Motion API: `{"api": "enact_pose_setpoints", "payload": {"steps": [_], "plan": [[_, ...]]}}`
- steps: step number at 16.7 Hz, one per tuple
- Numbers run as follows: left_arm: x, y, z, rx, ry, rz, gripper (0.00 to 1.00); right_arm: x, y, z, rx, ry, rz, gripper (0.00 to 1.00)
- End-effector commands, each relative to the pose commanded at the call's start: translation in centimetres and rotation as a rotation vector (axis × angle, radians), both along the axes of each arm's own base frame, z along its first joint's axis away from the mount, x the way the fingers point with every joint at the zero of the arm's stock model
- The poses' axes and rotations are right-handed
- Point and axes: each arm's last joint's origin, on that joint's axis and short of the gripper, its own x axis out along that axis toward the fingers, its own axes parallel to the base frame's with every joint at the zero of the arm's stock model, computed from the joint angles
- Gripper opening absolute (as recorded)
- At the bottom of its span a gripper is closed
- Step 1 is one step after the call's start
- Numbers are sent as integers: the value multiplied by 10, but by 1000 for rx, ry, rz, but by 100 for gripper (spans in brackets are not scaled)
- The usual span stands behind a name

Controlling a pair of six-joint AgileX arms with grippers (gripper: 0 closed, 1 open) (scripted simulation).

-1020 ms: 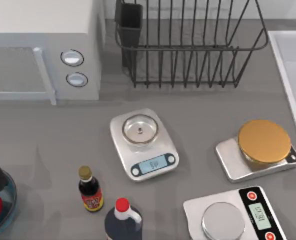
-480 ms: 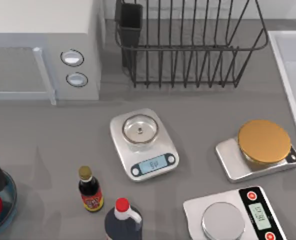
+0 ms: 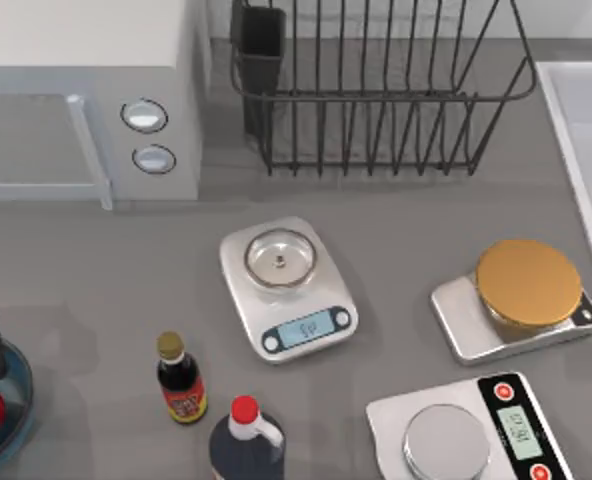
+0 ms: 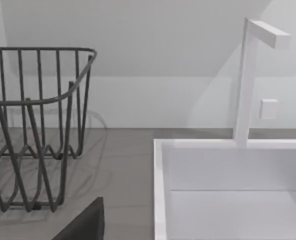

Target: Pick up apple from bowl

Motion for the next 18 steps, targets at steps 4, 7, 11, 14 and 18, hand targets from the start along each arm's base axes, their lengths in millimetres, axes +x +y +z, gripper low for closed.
{"api": "enact_pose_setpoints", "payload": {"steps": [4,7,11,14,18], "plan": [[25,6,15,13,397,14,100,0,0,0,0,0,0,100],[51,13,19,8,705,13,100,0,0,0,0,0,0,100],[83,23,16,-15,1042,0,100,0,0,0,0,0,0,100],[99,28,14,-30,1188,-10,100,0,0,0,0,0,0,100],[103,30,13,-35,1227,-13,100,0,0,0,0,0,0,100]]}}
